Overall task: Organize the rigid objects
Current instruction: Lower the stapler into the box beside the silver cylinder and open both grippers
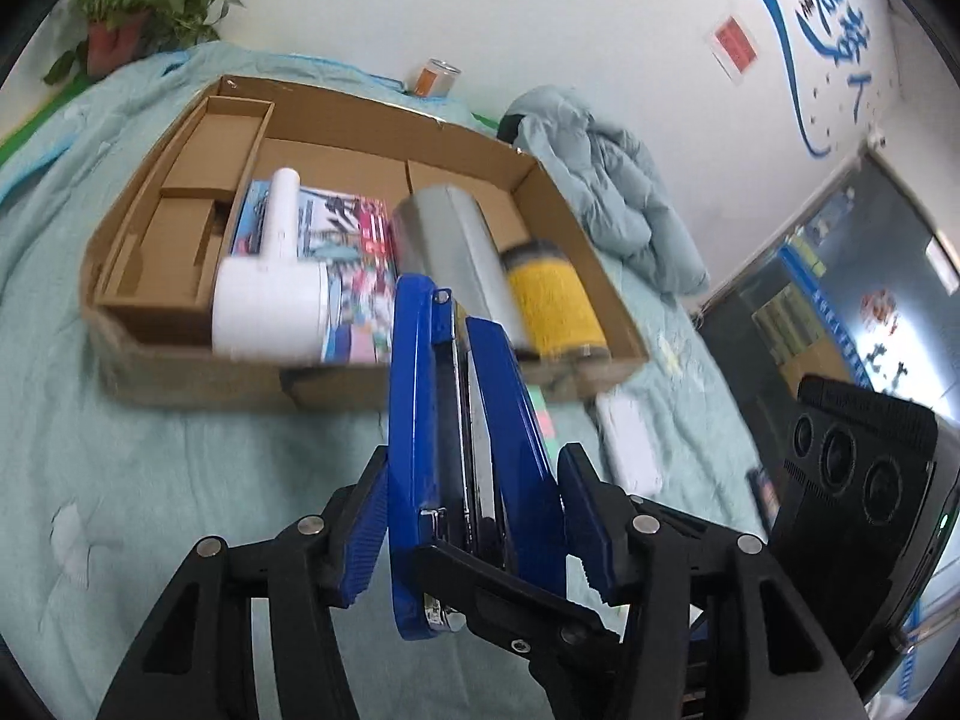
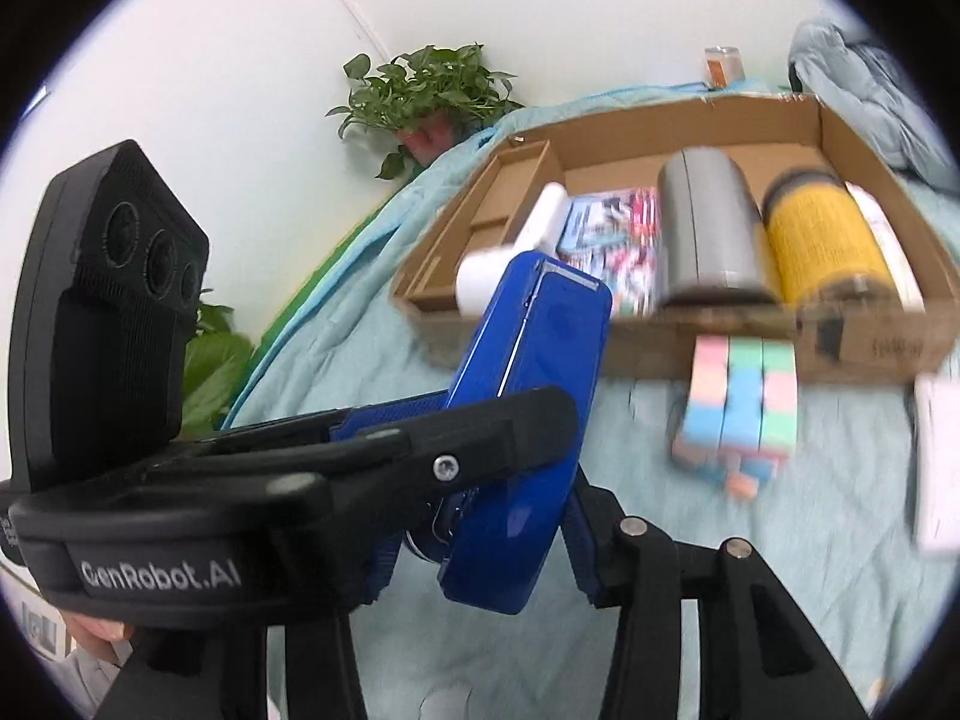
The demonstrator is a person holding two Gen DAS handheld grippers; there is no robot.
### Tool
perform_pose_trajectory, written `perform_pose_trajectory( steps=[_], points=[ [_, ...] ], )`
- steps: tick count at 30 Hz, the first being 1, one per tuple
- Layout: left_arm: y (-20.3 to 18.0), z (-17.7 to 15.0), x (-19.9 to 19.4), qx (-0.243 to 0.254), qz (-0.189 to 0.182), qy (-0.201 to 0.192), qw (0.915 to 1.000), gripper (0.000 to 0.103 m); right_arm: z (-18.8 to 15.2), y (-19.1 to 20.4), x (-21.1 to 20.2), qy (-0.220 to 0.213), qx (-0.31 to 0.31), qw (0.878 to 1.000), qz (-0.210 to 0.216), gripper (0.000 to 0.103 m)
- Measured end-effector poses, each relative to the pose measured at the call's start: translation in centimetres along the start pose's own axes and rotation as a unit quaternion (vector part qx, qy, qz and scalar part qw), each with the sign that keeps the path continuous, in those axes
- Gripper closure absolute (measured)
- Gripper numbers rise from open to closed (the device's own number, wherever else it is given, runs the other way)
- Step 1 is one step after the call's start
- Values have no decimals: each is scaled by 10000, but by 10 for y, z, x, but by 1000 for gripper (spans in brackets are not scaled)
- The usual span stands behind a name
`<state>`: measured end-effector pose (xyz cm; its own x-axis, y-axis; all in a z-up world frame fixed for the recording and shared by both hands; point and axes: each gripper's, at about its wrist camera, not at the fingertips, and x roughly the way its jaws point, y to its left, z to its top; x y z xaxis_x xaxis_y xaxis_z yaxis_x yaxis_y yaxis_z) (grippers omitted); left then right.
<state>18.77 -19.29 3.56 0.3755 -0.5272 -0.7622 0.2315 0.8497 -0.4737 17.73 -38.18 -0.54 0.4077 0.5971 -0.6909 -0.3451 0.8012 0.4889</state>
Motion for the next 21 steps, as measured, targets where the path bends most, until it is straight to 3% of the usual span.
perform_pose_trajectory(
  steps=[12,21],
  points=[
    [36,106,31,-241,-83,-100,9996,52,90,-17,40,178,-371,9991,-129,59],
    [57,146,77,-250,-72,368,9990,51,108,-45,69,528,-181,9981,-255,59]
  ],
)
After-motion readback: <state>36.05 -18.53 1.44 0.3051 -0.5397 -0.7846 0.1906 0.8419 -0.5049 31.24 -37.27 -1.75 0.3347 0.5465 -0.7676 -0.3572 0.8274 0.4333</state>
